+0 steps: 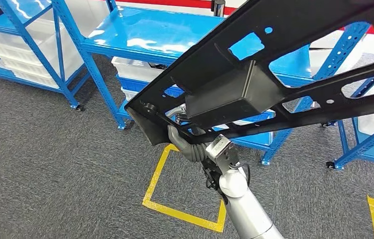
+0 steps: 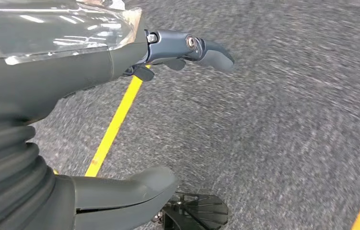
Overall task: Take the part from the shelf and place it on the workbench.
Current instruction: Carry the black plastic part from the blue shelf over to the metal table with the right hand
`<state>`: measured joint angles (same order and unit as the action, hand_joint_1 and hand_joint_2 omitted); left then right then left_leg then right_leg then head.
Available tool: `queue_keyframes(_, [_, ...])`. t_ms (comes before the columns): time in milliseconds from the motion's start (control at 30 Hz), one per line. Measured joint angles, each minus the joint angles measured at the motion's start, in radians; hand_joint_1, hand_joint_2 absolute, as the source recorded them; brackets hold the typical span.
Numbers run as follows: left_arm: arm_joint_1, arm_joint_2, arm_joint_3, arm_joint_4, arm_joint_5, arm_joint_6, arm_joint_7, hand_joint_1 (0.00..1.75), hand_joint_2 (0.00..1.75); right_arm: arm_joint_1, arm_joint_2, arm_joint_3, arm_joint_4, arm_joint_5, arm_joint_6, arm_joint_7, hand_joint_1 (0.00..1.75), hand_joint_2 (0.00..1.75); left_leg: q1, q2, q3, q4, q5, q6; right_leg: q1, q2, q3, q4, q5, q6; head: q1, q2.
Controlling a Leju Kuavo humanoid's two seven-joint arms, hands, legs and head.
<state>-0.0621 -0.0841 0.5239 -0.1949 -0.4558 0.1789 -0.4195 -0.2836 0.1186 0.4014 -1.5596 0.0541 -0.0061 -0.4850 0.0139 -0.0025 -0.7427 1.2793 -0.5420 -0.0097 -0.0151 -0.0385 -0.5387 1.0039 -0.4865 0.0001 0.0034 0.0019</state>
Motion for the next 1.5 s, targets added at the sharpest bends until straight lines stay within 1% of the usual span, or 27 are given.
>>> queue_keyframes(33, [0.000, 0.000, 0.000, 0.000, -0.002, -0.001, 0.002, 0.00, 1.75, 0.002, 0.000, 0.000, -0.001, 0.001, 0.001, 0.000, 1.75, 1.75, 0.000, 0.003, 0.025, -0.045, 0.027, 0.004, 0.001, -0.008, 0.001, 0.000, 0.000, 0.000, 0.000, 0.000])
queue_keyframes(100, [-0.003, 0.001, 0.000, 0.000, -0.005, -0.002, 0.005, 0.00, 1.75, 0.003, 0.000, 0.000, -0.006, 0.002, 0.002, -0.002, 1.75, 1.75, -0.006, 0.030, 0.102, -0.185, 0.080, 0.015, 0.006, -0.021, 0.001, 0.000, -0.002, 0.000, 0.000, 0.000])
queue_keyframes(167, [-0.008, 0.001, 0.000, -0.001, -0.007, -0.003, 0.007, 0.00, 1.75, 0.004, -0.001, -0.001, -0.014, 0.005, 0.004, -0.005, 1.75, 1.75, -0.016, 0.049, 0.140, -0.261, 0.097, 0.026, 0.013, -0.033, 0.000, -0.001, -0.003, 0.003, 0.001, 0.000])
queue_keyframes(267, [-0.010, 0.001, 0.000, -0.001, -0.010, -0.008, 0.010, 0.00, 1.75, 0.012, -0.002, 0.000, -0.021, 0.013, 0.008, -0.012, 1.75, 1.75, -0.019, 0.029, 0.142, -0.276, 0.102, 0.038, 0.017, -0.048, 0.001, -0.002, -0.006, 0.013, 0.002, 0.000])
queue_keyframes(300, [-0.011, 0.001, 0.000, -0.001, -0.012, -0.010, 0.010, 0.00, 1.75, 0.014, -0.002, 0.000, -0.024, 0.014, 0.009, -0.014, 1.75, 1.75, -0.016, 0.021, 0.146, -0.283, 0.107, 0.045, 0.017, -0.037, -0.004, 0.012, -0.017, 0.016, 0.003, 0.000])
queue_keyframes(367, [-0.015, 0.000, 0.000, -0.001, -0.014, -0.014, 0.012, 0.00, 1.75, 0.017, -0.005, -0.001, -0.027, 0.017, 0.010, -0.018, 1.75, 1.75, -0.010, 0.005, 0.150, -0.293, 0.117, 0.056, 0.015, 0.003, -0.044, 0.102, -0.063, 0.012, 0.007, 0.000])
queue_keyframes(433, [-0.019, -0.001, 0.000, -0.002, -0.015, -0.016, 0.013, 0.00, 1.75, 0.023, -0.009, -0.002, -0.028, 0.019, 0.011, -0.020, 1.75, 1.75, -0.011, -0.016, 0.146, -0.294, 0.120, 0.060, 0.012, 0.029, -0.108, 0.240, -0.117, 0.008, 0.009, 0.000])
queue_keyframes(467, [-0.020, -0.001, 0.000, -0.002, -0.016, -0.016, 0.013, 0.00, 1.75, 0.027, -0.011, -0.003, -0.027, 0.021, 0.014, -0.020, 1.75, 1.75, -0.011, -0.026, 0.144, -0.294, 0.121, 0.059, 0.011, 0.031, -0.130, 0.283, -0.129, 0.011, 0.009, 0.000])
queue_keyframes(500, [-0.019, -0.001, 0.000, -0.002, -0.016, -0.014, 0.013, 0.00, 1.75, 0.028, -0.012, -0.003, -0.027, 0.023, 0.019, -0.021, 1.75, 1.75, -0.010, -0.037, 0.144, -0.293, 0.122, 0.058, 0.009, 0.033, -0.133, 0.287, -0.124, 0.018, 0.009, 0.000])
queue_keyframes(533, [-0.019, -0.002, 0.000, -0.002, -0.014, -0.012, 0.012, 0.00, 1.75, 0.028, -0.012, -0.003, -0.026, 0.026, 0.025, -0.023, 1.75, 1.75, -0.010, -0.048, 0.144, -0.292, 0.123, 0.057, 0.006, 0.035, -0.116, 0.250, -0.103, 0.029, 0.009, 0.000])
queue_keyframes(600, [-0.018, -0.002, 0.001, -0.002, -0.007, -0.006, 0.010, 0.00, 1.75, 0.019, -0.012, -0.001, -0.023, 0.030, 0.038, -0.027, 1.75, 1.75, -0.010, -0.070, 0.141, -0.285, 0.123, 0.050, -0.004, 0.059, -0.049, 0.107, -0.044, 0.049, 0.009, 0.000])
queue_keyframes(633, [-0.018, -0.001, 0.003, -0.002, -0.002, -0.003, 0.010, 0.00, 1.75, 0.012, -0.011, 0.001, -0.019, 0.031, 0.044, -0.030, 1.75, 1.75, -0.011, -0.079, 0.137, -0.280, 0.123, 0.044, -0.008, 0.070, -0.023, 0.050, -0.023, 0.051, 0.009, 0.000])
queue_keyframes(700, [-0.014, 0.001, 0.011, -0.001, 0.006, 0.002, 0.017, 0.00, 1.75, -0.002, -0.005, 0.007, -0.005, 0.031, 0.056, -0.036, 1.75, 1.75, -0.012, -0.092, 0.125, -0.274, 0.125, 0.031, -0.008, 0.083, -0.006, 0.009, -0.008, 0.041, 0.009, 0.000])
queue_keyframes(767, [-0.007, 0.003, 0.020, -0.001, 0.012, 0.011, 0.035, 0.00, 1.75, -0.020, 0.006, 0.014, 0.013, 0.025, 0.069, -0.039, 1.75, 1.75, -0.007, -0.100, 0.118, -0.274, 0.127, 0.021, -0.006, 0.068, -0.008, 0.009, -0.001, 0.025, 0.009, 0.000])
queue_keyframes(833, [-0.004, 0.003, 0.028, -0.001, 0.017, 0.024, 0.051, 0.00, 1.75, -0.049, 0.023, 0.025, 0.033, 0.015, 0.082, -0.039, 1.75, 1.75, -0.004, -0.071, 0.097, -0.237, 0.102, 0.012, -0.010, 0.053, -0.008, 0.006, 0.005, 0.011, 0.005, 0.000])
queue_keyframes(933, [-0.007, -0.001, 0.041, -0.001, 0.022, 0.039, 0.060, 0.00, 1.75, -0.086, 0.043, 0.035, 0.064, 0.000, 0.092, -0.037, 1.75, 1.75, 0.001, -0.010, 0.007, -0.046, 0.011, -0.004, -0.005, 0.022, -0.009, 0.005, 0.004, -0.002, -0.002, 0.000])
queue_keyframes(967, [-0.007, -0.002, 0.045, -0.001, 0.026, 0.043, 0.060, 0.00, 1.75, -0.094, 0.047, 0.037, 0.076, -0.003, 0.095, -0.035, 1.75, 1.75, 0.002, -0.003, -0.018, 0.006, -0.005, -0.007, -0.003, 0.011, -0.009, 0.005, 0.004, -0.002, -0.002, 0.000])
queue_keyframes(1000, [-0.006, -0.003, 0.049, -0.001, 0.030, 0.047, 0.060, 0.00, 1.75, -0.100, 0.050, 0.041, 0.088, -0.007, 0.098, -0.032, 1.75, 1.75, 0.003, -0.001, -0.027, 0.024, -0.004, -0.007, 0.000, 0.000, -0.009, 0.005, 0.003, -0.003, -0.002, 0.000])
queue_keyframes(1033, [-0.006, -0.003, 0.053, -0.001, 0.035, 0.052, 0.060, 0.00, 1.75, -0.108, 0.055, 0.045, 0.098, -0.011, 0.102, -0.030, 1.75, 1.75, 0.003, 0.001, -0.013, -0.002, 0.016, -0.006, 0.001, -0.009, -0.009, 0.005, 0.003, -0.004, -0.002, 0.000])
queue_keyframes(1067, [-0.005, -0.003, 0.059, -0.001, 0.041, 0.057, 0.060, 0.00, 1.75, -0.115, 0.061, 0.050, 0.106, -0.016, 0.107, -0.029, 1.75, 1.75, 0.003, 0.007, 0.021, -0.063, 0.046, -0.001, 0.003, -0.017, -0.009, 0.005, 0.002, -0.004, -0.002, 0.000])
queue_keyframes(1133, [-0.007, -0.003, 0.070, -0.002, 0.049, 0.066, 0.060, 0.00, 1.75, -0.131, 0.074, 0.059, 0.117, -0.024, 0.115, -0.028, 1.75, 1.75, -0.005, 0.041, 0.099, -0.207, 0.094, 0.012, 0.009, -0.031, -0.008, 0.005, 0.001, -0.003, -0.001, 0.000])
queue_keyframes(1167, [-0.008, -0.004, 0.074, -0.002, 0.052, 0.070, 0.060, 0.00, 1.75, -0.138, 0.079, 0.062, 0.122, -0.027, 0.118, -0.028, 1.75, 1.75, -0.011, 0.054, 0.122, -0.249, 0.104, 0.018, 0.011, -0.036, -0.009, 0.005, 0.000, -0.002, -0.001, 0.000])
queue_keyframes(1200, [-0.009, -0.005, 0.078, -0.002, 0.055, 0.075, 0.060, 0.00, 1.75, -0.145, 0.084, 0.067, 0.129, -0.030, 0.121, -0.027, 1.75, 1.75, -0.016, 0.061, 0.130, -0.267, 0.104, 0.023, 0.014, -0.043, -0.009, 0.004, -0.001, 0.000, -0.001, 0.000])
queue_keyframes(1300, [-0.007, -0.009, 0.096, -0.002, 0.067, 0.097, 0.065, 0.00, 1.75, -0.160, 0.096, 0.082, 0.154, -0.046, 0.132, -0.027, 1.75, 1.75, -0.019, 0.037, 0.137, -0.281, 0.111, 0.036, 0.016, -0.055, -0.006, 0.003, -0.007, 0.011, 0.000, 0.000])
queue_keyframes(1367, [-0.007, -0.014, 0.105, -0.002, 0.071, 0.112, 0.070, 0.00, 1.75, -0.169, 0.102, 0.090, 0.167, -0.055, 0.136, -0.030, 1.75, 1.75, -0.012, 0.020, 0.150, -0.299, 0.123, 0.049, 0.016, -0.023, -0.027, 0.055, -0.036, 0.012, 0.001, 0.000])
queue_keyframes(1433, [-0.008, -0.018, 0.112, -0.002, 0.071, 0.118, 0.072, 0.00, 1.75, -0.174, 0.101, 0.095, 0.180, -0.059, 0.136, -0.033, 1.75, 1.75, -0.009, -0.001, 0.150, -0.304, 0.127, 0.055, 0.012, 0.018, -0.087, 0.184, -0.089, 0.005, 0.003, 0.000])
queue_keyframes(1500, [-0.007, -0.022, 0.118, -0.002, 0.071, 0.123, 0.073, 0.00, 1.75, -0.174, 0.097, 0.099, 0.194, -0.062, 0.136, -0.034, 1.75, 1.75, -0.009, -0.027, 0.149, -0.303, 0.128, 0.055, 0.010, 0.031, -0.141, 0.285, -0.117, 0.010, 0.003, 0.000])
